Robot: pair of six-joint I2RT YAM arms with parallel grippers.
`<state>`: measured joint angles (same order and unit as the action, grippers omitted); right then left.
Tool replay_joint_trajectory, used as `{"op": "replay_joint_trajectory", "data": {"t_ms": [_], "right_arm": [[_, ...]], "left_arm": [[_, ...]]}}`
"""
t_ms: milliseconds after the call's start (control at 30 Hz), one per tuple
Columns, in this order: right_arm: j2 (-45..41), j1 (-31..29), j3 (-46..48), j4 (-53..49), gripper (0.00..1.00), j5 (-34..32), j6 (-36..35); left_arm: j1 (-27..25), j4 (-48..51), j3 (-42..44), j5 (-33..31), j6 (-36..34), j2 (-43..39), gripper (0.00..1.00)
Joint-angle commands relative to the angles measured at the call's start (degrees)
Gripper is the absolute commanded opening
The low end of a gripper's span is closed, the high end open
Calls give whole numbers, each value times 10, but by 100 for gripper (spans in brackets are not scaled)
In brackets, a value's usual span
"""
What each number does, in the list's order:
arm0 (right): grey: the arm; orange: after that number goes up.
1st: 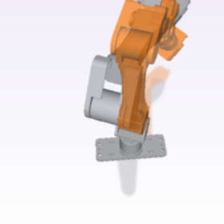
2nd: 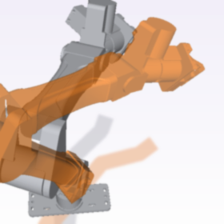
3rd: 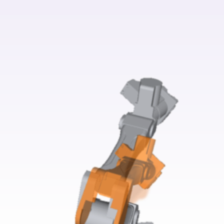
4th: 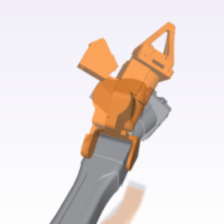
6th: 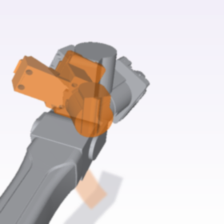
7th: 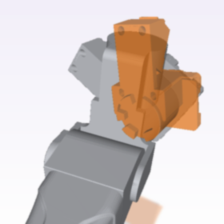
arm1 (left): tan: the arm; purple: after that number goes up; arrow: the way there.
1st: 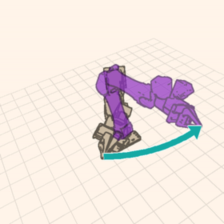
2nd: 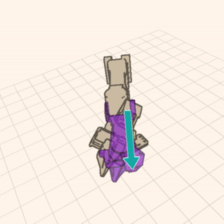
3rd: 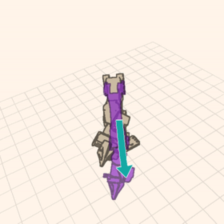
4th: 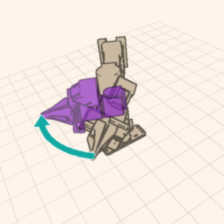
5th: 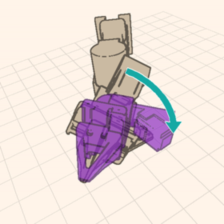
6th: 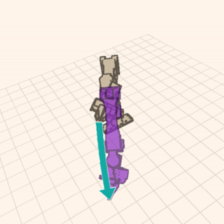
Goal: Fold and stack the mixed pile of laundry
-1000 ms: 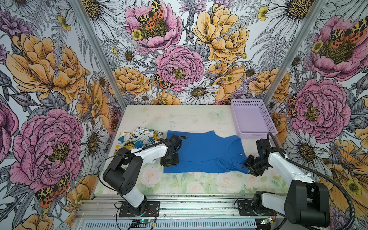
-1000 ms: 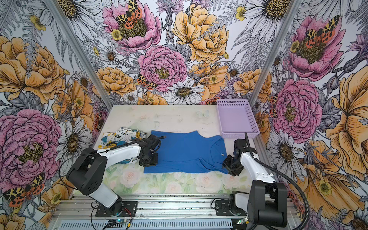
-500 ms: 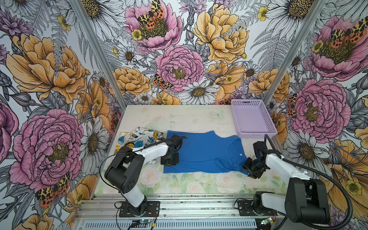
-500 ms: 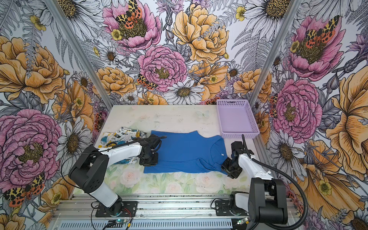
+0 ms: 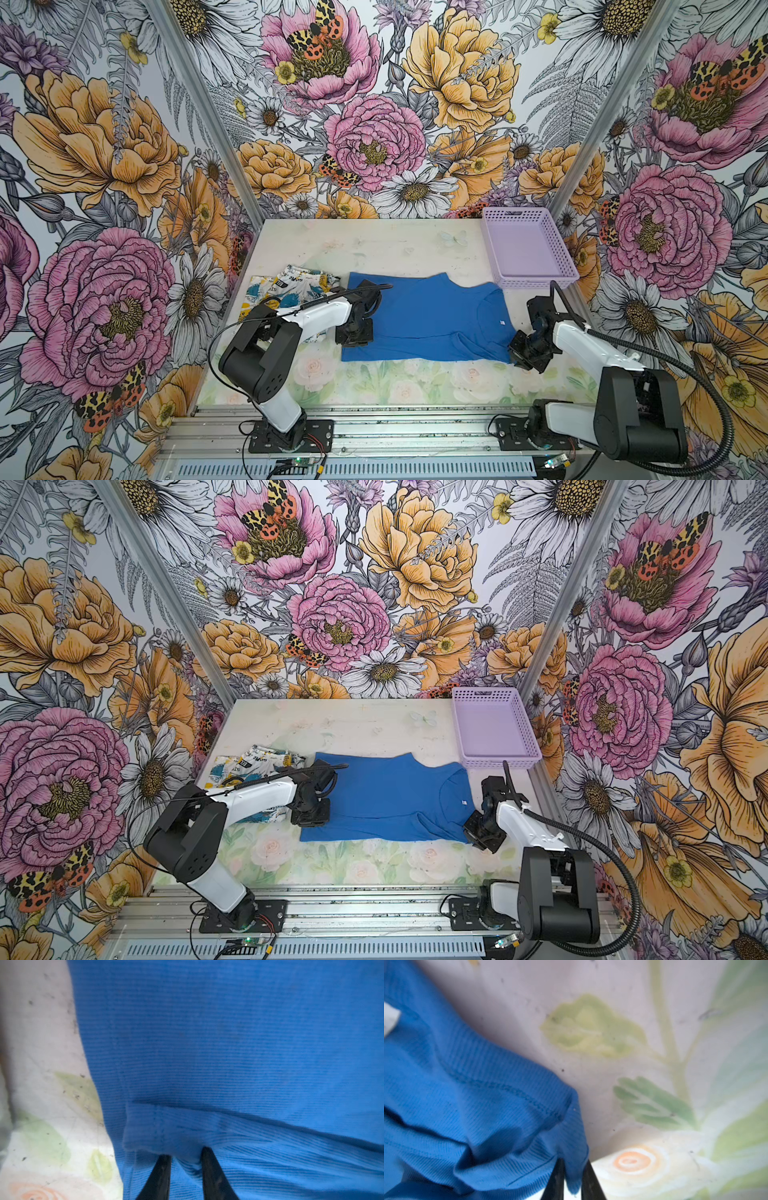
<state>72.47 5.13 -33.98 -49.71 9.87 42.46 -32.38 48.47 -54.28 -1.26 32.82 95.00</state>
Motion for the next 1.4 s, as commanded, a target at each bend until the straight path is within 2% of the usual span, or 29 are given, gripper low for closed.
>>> {"op": "replay_joint_trajectory", "data": {"t_ms": [0, 133, 367, 667, 1100, 1133, 1233, 1367], "right_arm": [[13, -3, 1, 12, 5, -36, -2], [13, -1, -4, 0, 0, -12, 4], [7, 14, -55, -67, 0, 17, -9], [104, 46, -138, -98, 0, 52, -62], [232, 50, -238, -114, 0, 83, -102], [236, 50, -244, -115, 1, 83, -103], [244, 51, -266, -113, 15, 80, -105], [231, 56, -291, -113, 25, 77, -122]], "left_arm": [[3, -4, 28, -27, -5, 42, 27], [3, 0, 25, -28, -7, 43, 26], [4, 13, 7, -30, -21, 50, 26], [5, 21, -9, -29, -30, 69, 25], [6, 33, -26, -27, -31, 81, 25], [6, 34, -28, -26, -30, 83, 25], [5, 35, -32, -26, -30, 85, 25], [6, 36, -34, -23, -29, 86, 25]]}}
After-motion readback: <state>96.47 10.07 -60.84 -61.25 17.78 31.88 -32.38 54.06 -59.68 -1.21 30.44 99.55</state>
